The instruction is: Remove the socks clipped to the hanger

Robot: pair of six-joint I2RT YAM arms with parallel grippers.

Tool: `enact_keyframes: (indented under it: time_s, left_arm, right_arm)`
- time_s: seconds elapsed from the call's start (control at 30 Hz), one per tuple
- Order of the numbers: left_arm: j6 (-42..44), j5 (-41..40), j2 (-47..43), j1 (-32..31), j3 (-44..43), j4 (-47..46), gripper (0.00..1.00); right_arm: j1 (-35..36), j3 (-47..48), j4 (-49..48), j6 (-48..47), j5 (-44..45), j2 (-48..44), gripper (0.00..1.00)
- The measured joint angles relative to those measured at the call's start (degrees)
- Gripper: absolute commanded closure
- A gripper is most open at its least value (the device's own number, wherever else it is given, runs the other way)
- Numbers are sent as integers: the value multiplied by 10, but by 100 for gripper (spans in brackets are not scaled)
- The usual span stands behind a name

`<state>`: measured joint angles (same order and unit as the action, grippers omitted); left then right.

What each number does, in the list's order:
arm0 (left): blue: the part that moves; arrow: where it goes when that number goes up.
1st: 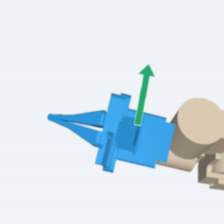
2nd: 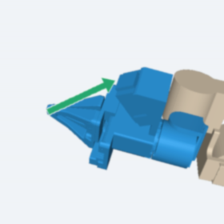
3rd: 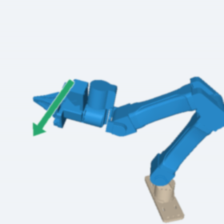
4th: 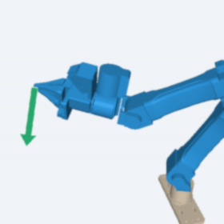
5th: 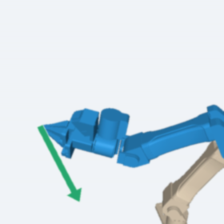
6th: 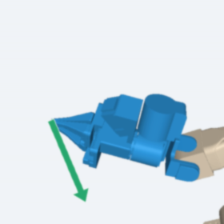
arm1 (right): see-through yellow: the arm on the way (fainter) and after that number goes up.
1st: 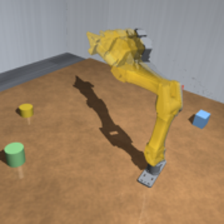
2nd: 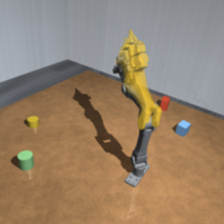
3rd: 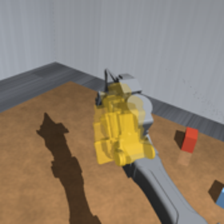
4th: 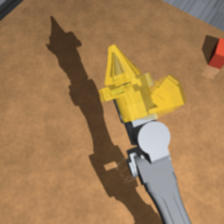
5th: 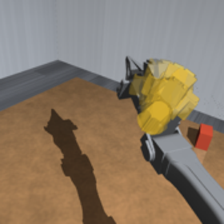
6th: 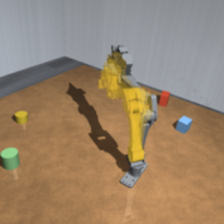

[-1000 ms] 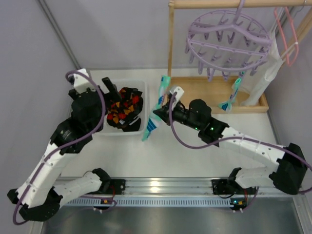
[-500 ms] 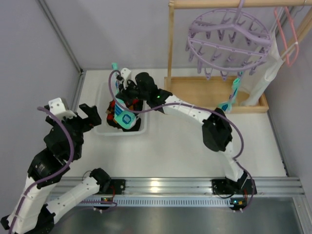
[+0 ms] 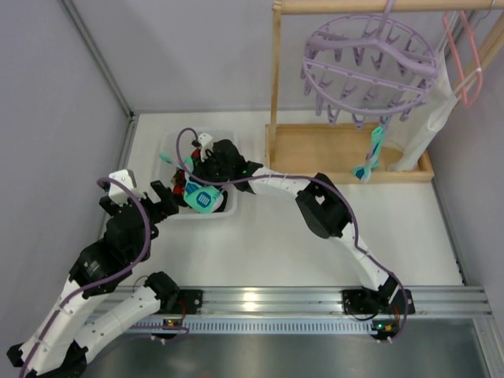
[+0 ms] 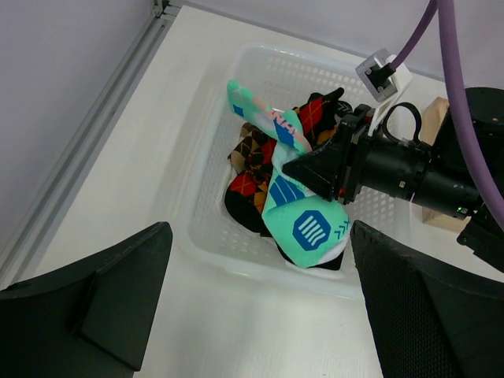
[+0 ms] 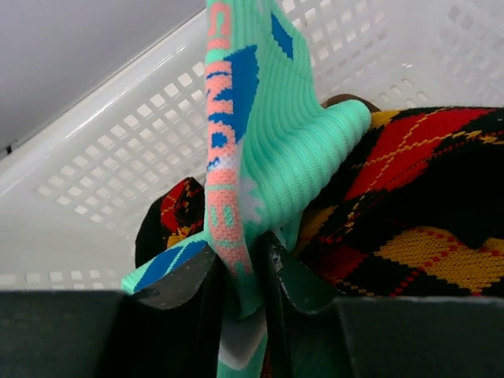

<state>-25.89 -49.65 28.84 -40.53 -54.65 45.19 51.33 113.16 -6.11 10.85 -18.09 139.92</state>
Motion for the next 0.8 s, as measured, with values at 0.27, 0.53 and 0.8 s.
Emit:
enact_keyframes:
  time_s: [0.27,0.53,0.8]
  left_arm:
    - [-10,8,-9,0,8,0,2]
    - [-12,8,-17,0,9,0,2]
    - [-14,33,3,0,9,-1,2]
  right_arm:
    - [-6,-66,-31,92,0,-65,31]
    - [-7,-146,-36,113,19,-184,1]
    - [-29,-398,-40,88,145,-438,1]
